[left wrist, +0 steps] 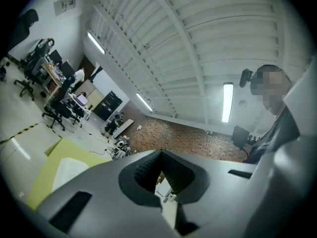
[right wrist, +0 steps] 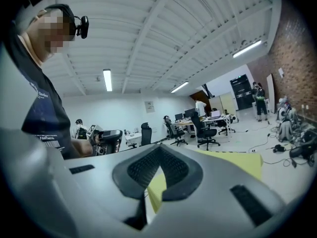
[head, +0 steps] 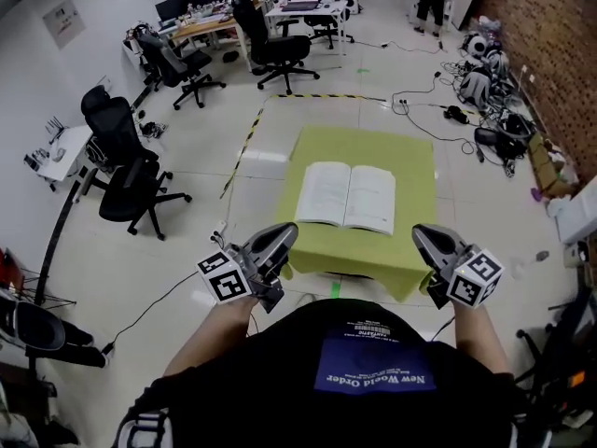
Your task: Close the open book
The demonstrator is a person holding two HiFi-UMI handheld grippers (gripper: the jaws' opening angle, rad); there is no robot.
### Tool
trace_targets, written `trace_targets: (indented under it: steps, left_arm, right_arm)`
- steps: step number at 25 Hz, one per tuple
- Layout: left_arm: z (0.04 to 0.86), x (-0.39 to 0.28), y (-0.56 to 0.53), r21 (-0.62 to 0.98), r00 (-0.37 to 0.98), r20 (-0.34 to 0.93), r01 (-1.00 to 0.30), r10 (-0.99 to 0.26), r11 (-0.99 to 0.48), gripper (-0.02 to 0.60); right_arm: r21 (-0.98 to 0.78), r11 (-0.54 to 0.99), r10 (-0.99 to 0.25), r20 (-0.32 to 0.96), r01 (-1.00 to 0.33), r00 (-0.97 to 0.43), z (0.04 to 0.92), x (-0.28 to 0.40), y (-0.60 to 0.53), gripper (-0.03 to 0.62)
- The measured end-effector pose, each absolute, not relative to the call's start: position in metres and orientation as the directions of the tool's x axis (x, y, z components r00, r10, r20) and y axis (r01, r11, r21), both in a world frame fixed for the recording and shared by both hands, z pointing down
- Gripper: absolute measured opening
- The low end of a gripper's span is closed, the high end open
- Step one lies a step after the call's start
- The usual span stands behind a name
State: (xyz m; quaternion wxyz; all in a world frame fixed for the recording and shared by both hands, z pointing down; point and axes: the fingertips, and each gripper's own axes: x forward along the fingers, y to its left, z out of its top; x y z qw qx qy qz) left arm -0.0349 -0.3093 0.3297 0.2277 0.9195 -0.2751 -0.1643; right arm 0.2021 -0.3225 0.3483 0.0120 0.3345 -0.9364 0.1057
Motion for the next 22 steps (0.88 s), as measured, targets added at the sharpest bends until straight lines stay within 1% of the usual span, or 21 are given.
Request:
trace_targets:
  steps: [3, 6, 12, 17, 22]
  left_arm:
    - [0.322, -0.033, -0.346, 0.504, 0.828, -0.194, -0.376, -0.526, -0.778, 0.005]
    - [0.32, -0.032, -0.379, 0.504, 0.861, -0.197, -0.321, -0.468, -0.802, 0.005]
    - [0.331, -0.057, -0.442, 0.496, 0.909, -0.205, -0.224, -0.364, -0.839, 0.005]
    - [0.347, -0.063, -0.485, 0.518, 0.93, -0.204, -0.163, -0.307, -0.839, 0.005]
    - [0.362, -0.063, -0.507, 0.569, 0.934, -0.205, -0.131, -0.294, -0.812, 0.005]
  right_arm:
    - [-0.164, 0.724, -0.665, 0.092, -0.67, -0.741, 0.335, 0.205, -0.345, -0.015]
    - [-0.18, 0.669, -0.717, 0.099, -0.721, -0.69, 0.333, 0.208, -0.364, -0.015]
    - [-0.187, 0.563, -0.802, 0.113, -0.805, -0.587, 0.339, 0.19, -0.403, -0.015]
    - [-0.182, 0.502, -0.836, 0.148, -0.846, -0.528, 0.34, 0.18, -0.431, -0.015]
    - [-0.184, 0.496, -0.825, 0.205, -0.849, -0.527, 0.345, 0.166, -0.443, -0.015]
